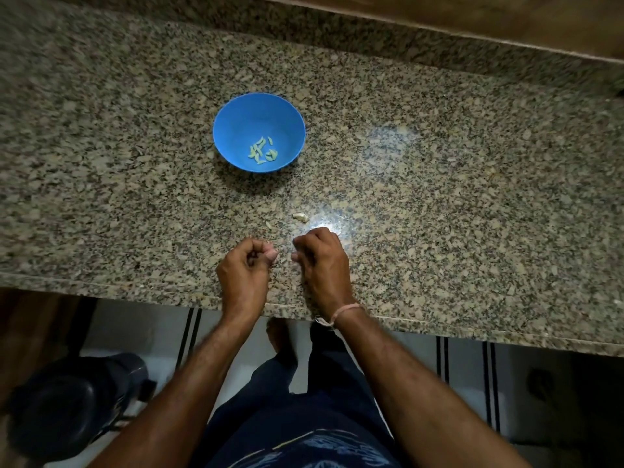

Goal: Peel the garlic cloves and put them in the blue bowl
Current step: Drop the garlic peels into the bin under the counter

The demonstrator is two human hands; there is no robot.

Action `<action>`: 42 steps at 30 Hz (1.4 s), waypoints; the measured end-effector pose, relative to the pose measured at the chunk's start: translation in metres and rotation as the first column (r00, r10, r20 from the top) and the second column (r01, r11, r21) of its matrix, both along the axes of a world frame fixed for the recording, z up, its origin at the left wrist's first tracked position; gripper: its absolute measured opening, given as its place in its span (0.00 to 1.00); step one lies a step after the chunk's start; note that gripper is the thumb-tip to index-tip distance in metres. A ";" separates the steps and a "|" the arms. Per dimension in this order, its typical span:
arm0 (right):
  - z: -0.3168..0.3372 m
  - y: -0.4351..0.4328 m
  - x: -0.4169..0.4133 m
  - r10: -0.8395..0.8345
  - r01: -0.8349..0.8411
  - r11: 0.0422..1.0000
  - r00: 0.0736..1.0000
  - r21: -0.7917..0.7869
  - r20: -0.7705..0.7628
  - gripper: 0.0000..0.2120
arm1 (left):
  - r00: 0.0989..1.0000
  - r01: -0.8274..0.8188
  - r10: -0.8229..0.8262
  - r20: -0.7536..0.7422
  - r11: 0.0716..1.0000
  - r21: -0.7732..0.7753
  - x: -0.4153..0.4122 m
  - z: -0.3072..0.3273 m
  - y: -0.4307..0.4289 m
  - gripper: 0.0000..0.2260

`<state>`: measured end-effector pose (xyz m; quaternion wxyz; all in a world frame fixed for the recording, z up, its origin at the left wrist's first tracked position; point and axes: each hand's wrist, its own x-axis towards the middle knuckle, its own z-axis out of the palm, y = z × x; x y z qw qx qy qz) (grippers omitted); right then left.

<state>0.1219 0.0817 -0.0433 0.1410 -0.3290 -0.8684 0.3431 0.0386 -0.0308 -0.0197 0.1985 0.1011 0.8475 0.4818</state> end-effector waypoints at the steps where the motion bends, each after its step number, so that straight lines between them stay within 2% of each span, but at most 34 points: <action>1: 0.000 0.002 -0.002 0.003 -0.003 1.000 1.000 0.026 0.001 0.05 | 1.000 0.002 -0.002 0.001 1.000 0.000 0.001 0.000 -0.001 0.04; 6: 0.000 0.011 -0.011 0.093 -0.125 0.959 0.987 0.256 0.133 0.07 | 1.000 0.024 -0.024 -0.006 0.999 -0.042 0.007 -0.002 -0.004 0.05; 11: 0.000 0.018 -0.005 0.174 -0.283 0.880 0.939 0.382 0.295 0.09 | 1.000 -0.011 0.011 0.000 1.000 -0.022 0.013 -0.002 -0.006 0.06; 13: 0.006 0.018 -0.002 0.217 -0.332 0.895 0.908 0.298 0.359 0.05 | 0.998 -0.059 0.059 0.029 0.998 0.002 0.017 0.001 -0.008 0.05; 14: 0.011 0.016 0.000 0.219 -0.291 0.939 0.918 0.186 0.331 0.05 | 0.996 -0.077 0.077 0.042 0.997 0.005 0.019 0.002 -0.009 0.05; 15: 0.018 0.014 0.001 0.185 -0.194 0.981 0.947 0.008 0.262 0.07 | 0.994 -0.099 0.099 0.045 0.995 0.004 0.022 0.005 -0.011 0.05; 16: 0.026 0.012 0.001 0.122 -0.084 0.973 0.978 -0.215 0.169 0.09 | 0.991 -0.121 0.121 0.050 0.993 0.002 0.024 0.007 -0.013 0.06; 18: 0.038 0.002 -0.005 0.038 0.020 0.830 0.995 -0.557 0.093 0.11 | 0.979 -0.194 0.192 0.064 0.980 0.030 0.030 0.010 -0.022 0.06; 22: 0.048 -0.045 -0.025 0.078 -0.006 0.511 0.996 -0.859 0.039 0.17 | 0.924 -0.382 0.382 0.018 0.923 0.052 0.036 0.018 -0.060 0.05; 24: 0.040 -0.069 -0.035 0.124 -0.008 0.398 0.991 -0.918 0.045 0.18 | 0.888 -0.461 0.460 0.024 0.886 0.058 0.040 0.022 -0.084 0.05; 27: 0.040 -0.128 -0.055 0.201 -0.038 0.288 0.979 -0.957 0.022 0.19 | 0.804 -0.592 0.595 -0.009 0.802 0.073 0.045 0.022 -0.143 0.08; 31: 0.048 -0.214 -0.068 0.329 -0.052 0.234 0.944 -0.971 0.028 0.18 | 0.680 -0.730 0.733 0.006 0.676 0.103 0.056 0.017 -0.228 0.09; 35: 0.048 -0.317 -0.071 0.503 -0.077 0.262 0.862 -0.962 0.068 0.14 | 0.566 -0.820 0.825 0.003 0.562 0.109 0.071 0.014 -0.328 0.05; 38: 0.037 -0.387 -0.068 0.523 -0.034 0.237 0.847 -0.971 0.097 0.14 | 0.477 -0.876 0.878 0.023 0.473 0.092 0.080 0.000 -0.400 0.04; 42: 0.027 -0.459 -0.062 0.529 0.054 0.241 0.830 -0.969 0.178 0.13 | 0.421 -0.906 0.906 0.039 0.419 0.048 0.091 -0.010 -0.478 0.04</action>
